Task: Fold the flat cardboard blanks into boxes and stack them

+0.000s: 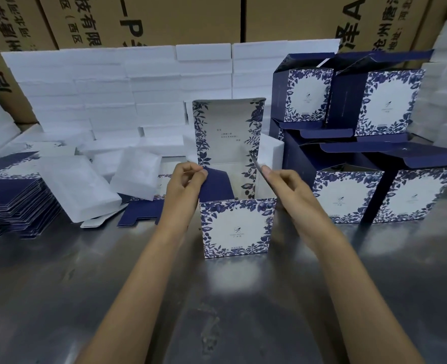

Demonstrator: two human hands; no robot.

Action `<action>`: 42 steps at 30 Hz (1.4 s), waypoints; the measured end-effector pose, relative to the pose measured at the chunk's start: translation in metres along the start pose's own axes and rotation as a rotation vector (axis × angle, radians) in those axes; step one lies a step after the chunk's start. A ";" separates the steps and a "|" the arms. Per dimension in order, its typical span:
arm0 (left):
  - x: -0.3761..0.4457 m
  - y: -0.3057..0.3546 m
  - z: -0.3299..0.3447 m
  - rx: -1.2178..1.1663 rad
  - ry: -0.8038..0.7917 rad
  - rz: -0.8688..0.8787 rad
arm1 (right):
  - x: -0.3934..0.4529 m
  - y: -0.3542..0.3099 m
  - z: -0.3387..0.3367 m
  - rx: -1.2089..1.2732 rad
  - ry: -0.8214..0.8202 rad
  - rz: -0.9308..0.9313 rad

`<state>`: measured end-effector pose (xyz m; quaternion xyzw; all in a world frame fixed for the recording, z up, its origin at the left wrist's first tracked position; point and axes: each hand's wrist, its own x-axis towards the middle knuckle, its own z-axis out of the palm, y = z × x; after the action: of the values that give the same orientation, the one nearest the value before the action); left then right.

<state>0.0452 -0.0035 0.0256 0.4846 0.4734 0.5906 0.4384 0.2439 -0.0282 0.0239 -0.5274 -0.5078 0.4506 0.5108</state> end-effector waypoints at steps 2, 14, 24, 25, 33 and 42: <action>0.000 -0.002 -0.001 0.002 0.007 0.015 | 0.002 0.001 -0.004 -0.091 -0.043 0.001; -0.001 -0.009 -0.006 -0.083 -0.050 0.035 | 0.024 -0.037 -0.016 -0.523 -0.235 0.013; 0.000 -0.009 -0.009 -0.088 -0.129 0.066 | 0.036 -0.035 -0.016 -0.470 -0.167 -0.030; 0.000 -0.008 -0.009 -0.079 -0.134 0.054 | 0.036 -0.032 -0.015 -0.388 -0.161 -0.055; 0.000 -0.008 -0.011 -0.026 -0.115 0.036 | 0.036 -0.008 -0.019 0.032 -0.155 -0.113; 0.003 0.006 -0.012 0.107 -0.110 0.003 | 0.042 -0.038 -0.004 -0.304 -0.100 -0.112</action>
<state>0.0321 -0.0032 0.0312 0.5398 0.4787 0.5374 0.4366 0.2485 0.0124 0.0635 -0.5462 -0.6236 0.3653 0.4235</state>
